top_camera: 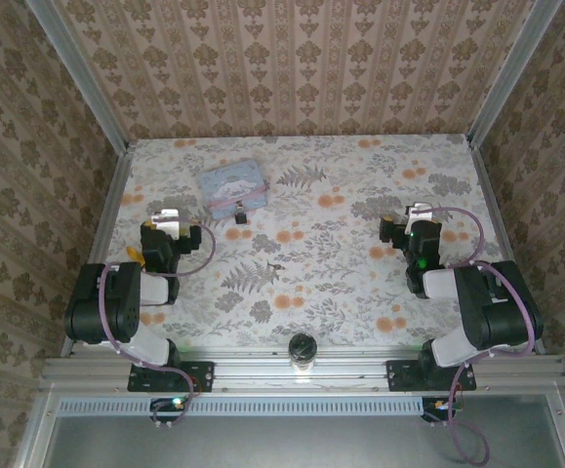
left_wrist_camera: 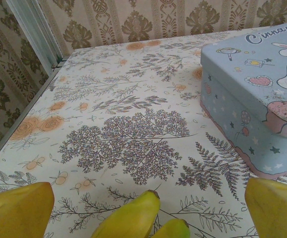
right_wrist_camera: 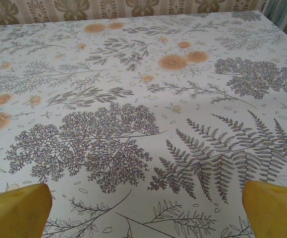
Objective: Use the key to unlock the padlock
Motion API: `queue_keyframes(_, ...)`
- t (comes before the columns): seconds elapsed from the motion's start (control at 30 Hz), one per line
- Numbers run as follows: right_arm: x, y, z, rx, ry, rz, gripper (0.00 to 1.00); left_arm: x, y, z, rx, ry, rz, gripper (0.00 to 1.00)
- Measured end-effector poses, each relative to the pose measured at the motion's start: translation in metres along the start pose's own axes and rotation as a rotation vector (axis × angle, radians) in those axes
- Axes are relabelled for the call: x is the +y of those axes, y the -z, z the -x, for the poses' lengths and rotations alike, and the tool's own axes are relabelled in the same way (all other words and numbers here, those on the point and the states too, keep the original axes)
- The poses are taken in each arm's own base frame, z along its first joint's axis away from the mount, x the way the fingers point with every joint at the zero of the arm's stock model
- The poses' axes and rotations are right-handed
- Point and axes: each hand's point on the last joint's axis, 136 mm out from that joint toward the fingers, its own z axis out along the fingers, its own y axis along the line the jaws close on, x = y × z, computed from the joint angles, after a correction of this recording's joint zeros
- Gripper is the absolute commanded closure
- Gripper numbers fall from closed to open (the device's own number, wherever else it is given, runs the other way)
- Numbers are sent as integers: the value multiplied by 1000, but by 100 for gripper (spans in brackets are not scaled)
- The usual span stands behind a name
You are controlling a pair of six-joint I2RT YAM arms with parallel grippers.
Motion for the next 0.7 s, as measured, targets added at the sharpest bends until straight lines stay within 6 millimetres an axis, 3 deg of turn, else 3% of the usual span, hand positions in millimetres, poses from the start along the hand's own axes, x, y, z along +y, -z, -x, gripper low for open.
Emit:
queue_keyframes(0.53,0,0,0,0,3,0,0,9,4,-1,-15,7,53,0)
queue_keyframes(0.7,1,-3,9,-13,1,1,0,10,10,-3,-28,15,60,0)
